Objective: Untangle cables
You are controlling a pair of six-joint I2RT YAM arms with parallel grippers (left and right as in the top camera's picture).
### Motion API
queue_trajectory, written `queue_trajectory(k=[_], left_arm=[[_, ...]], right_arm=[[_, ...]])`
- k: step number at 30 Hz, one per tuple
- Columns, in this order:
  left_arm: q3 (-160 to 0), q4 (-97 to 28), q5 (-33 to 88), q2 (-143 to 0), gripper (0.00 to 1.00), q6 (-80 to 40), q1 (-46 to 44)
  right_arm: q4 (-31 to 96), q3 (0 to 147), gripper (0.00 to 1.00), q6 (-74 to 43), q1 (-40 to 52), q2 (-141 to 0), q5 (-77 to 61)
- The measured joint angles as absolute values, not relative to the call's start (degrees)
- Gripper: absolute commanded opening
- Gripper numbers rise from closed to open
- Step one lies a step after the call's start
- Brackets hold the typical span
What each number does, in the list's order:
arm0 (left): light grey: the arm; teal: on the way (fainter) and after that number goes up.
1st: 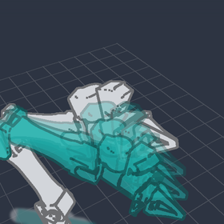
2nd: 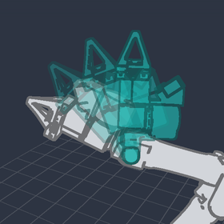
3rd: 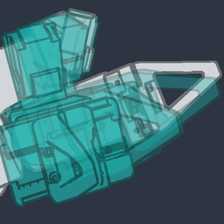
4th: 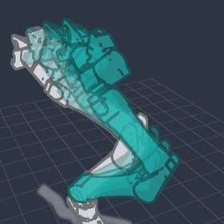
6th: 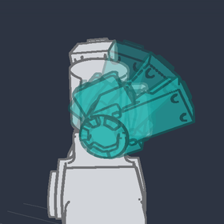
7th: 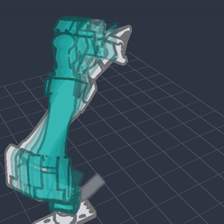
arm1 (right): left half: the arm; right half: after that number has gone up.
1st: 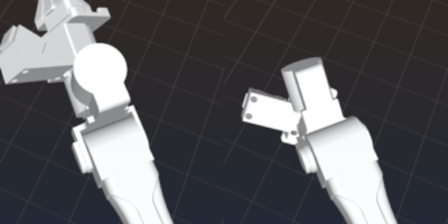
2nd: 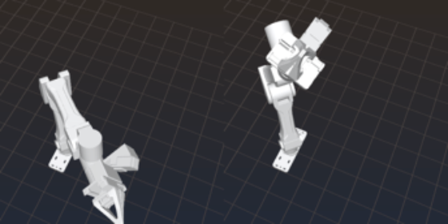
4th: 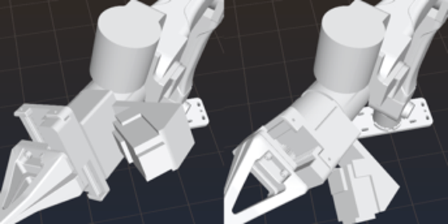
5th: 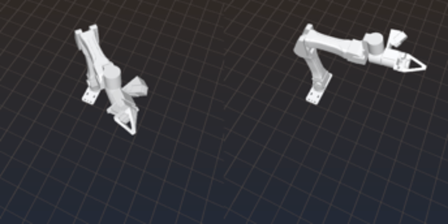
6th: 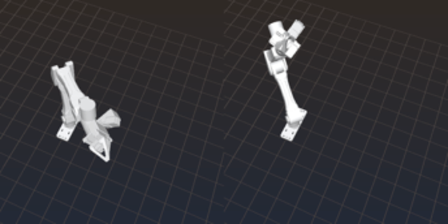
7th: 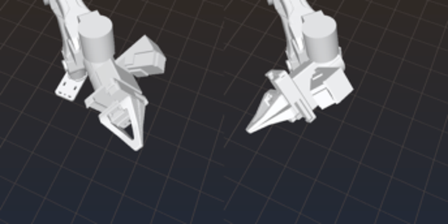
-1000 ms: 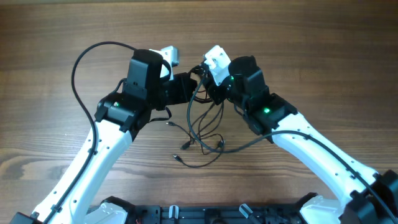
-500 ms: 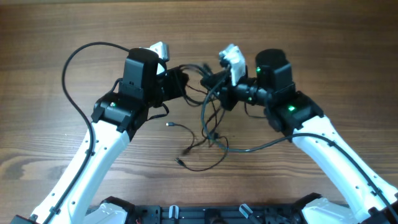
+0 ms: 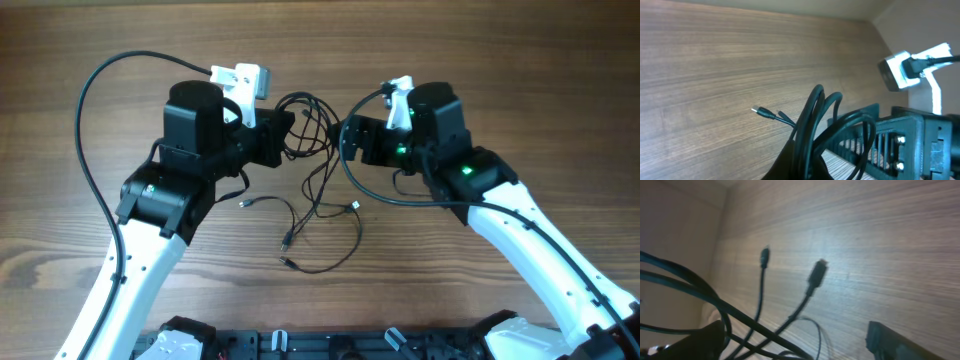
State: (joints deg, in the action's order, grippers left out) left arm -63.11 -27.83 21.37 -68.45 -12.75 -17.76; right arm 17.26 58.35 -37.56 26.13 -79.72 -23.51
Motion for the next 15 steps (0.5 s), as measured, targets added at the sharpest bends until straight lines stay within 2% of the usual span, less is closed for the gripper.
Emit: queue_trajectory(k=[2,3,5,8,12,14,15], left_arm=[[-63.11,-27.88,18.35,-68.45,0.95,-11.68,-16.49],[-63.11,-28.05,15.53,-68.42,1.00,-12.03,-15.42],[-63.11,-28.91,9.63,-68.45,1.00,-14.79,-12.93],[-63.18,-33.98,1.17,-68.60,1.00,-21.17,-11.55],[-63.20,-38.70,-3.70,-71.44,1.00,-28.88,-11.09],[-63.20,-40.40,-4.95,-71.70,1.00,-37.08,-7.77],[-63.20,-40.40,-4.89,-71.70,0.98,-40.77,-5.10]], right_arm=[[17.21,58.35,1.00,-37.69,26.76,-79.83,-24.38],[18.41,58.37,1.00,-37.69,26.76,-79.83,-24.10],[21.47,58.37,1.00,-38.33,26.76,-79.83,-21.19],[29.23,58.41,1.00,-46.39,26.85,-79.83,-9.96],[17.28,58.24,0.99,-42.06,26.98,-79.83,-15.99],[11.07,58.28,0.80,-39.05,28.40,-80.60,-19.97],[9.10,58.26,0.74,-38.24,29.56,-81.58,-20.75]])
